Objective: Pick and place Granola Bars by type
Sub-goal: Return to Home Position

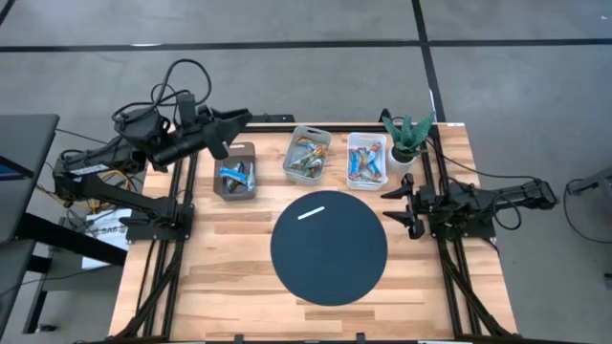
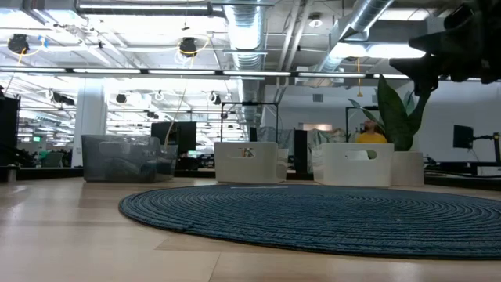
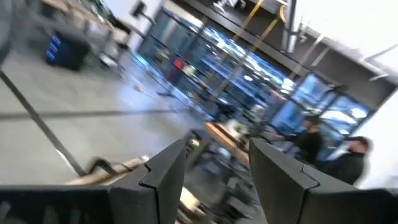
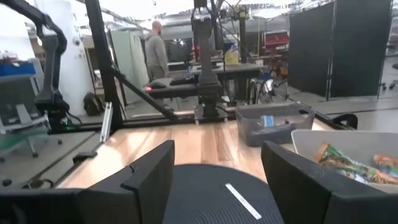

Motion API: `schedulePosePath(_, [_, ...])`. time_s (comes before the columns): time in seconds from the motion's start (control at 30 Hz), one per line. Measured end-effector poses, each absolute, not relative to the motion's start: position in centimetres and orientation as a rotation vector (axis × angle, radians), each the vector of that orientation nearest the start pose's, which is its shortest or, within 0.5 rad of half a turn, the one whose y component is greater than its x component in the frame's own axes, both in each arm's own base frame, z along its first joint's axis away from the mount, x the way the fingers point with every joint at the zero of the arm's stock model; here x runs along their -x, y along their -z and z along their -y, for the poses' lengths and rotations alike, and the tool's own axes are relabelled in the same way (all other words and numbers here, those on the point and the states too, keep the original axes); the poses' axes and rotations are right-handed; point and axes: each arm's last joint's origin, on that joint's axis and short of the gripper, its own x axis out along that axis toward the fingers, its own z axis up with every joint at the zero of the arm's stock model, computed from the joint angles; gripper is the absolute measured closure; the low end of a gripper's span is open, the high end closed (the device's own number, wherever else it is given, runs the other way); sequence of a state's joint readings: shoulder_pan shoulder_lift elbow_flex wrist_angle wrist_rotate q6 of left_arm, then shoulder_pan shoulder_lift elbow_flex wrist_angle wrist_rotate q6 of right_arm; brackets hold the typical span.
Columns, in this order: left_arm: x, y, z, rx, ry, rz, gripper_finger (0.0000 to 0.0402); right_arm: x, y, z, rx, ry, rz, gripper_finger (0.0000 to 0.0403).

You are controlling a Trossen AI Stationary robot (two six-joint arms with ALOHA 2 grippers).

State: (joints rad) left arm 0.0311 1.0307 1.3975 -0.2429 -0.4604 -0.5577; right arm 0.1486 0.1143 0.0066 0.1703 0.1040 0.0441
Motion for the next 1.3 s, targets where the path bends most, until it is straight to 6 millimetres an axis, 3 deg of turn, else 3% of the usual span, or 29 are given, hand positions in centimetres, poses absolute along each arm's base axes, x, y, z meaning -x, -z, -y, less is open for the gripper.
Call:
schedulePosePath(0.17, [-18.2, -48.3, -1.7, 0.701, -0.379, 0.234, 0.0233, -10.4, -16.9, -1.2, -0.047, -0.045, 0.023, 0.0171])
schedulePosePath(0.37, [-16.6, -49.0, -0.6, 0.378, -0.145, 0.186, 0.0233, -10.4, -16.8, -1.2, -0.046, -0.042, 0.012, 0.0171])
schedulePosePath(0.47, [-15.4, -47.7, 0.1, 0.288, -0.068, 0.220, 0.0233, -10.4, -16.8, -1.2, -0.046, -0.041, 0.012, 0.0171])
schedulePosePath(0.73, [-13.6, -38.4, 0.9, 0.204, -0.021, 0.288, 0.0233, -10.4, -16.8, -1.1, -0.046, 0.007, 0.012, 0.0171])
schedulePosePath(0.97, [-11.9, -29.5, 0.8, 0.193, -0.016, 0.203, 0.0233, -10.4, -16.8, -1.1, -0.046, 0.012, 0.012, 0.0171])
schedulePosePath(1.3, [-9.7, -22.2, 0.9, 0.237, 0.089, 0.234, 0.0233, -10.4, -16.8, -1.1, -0.046, 0.011, 0.012, 0.0171])
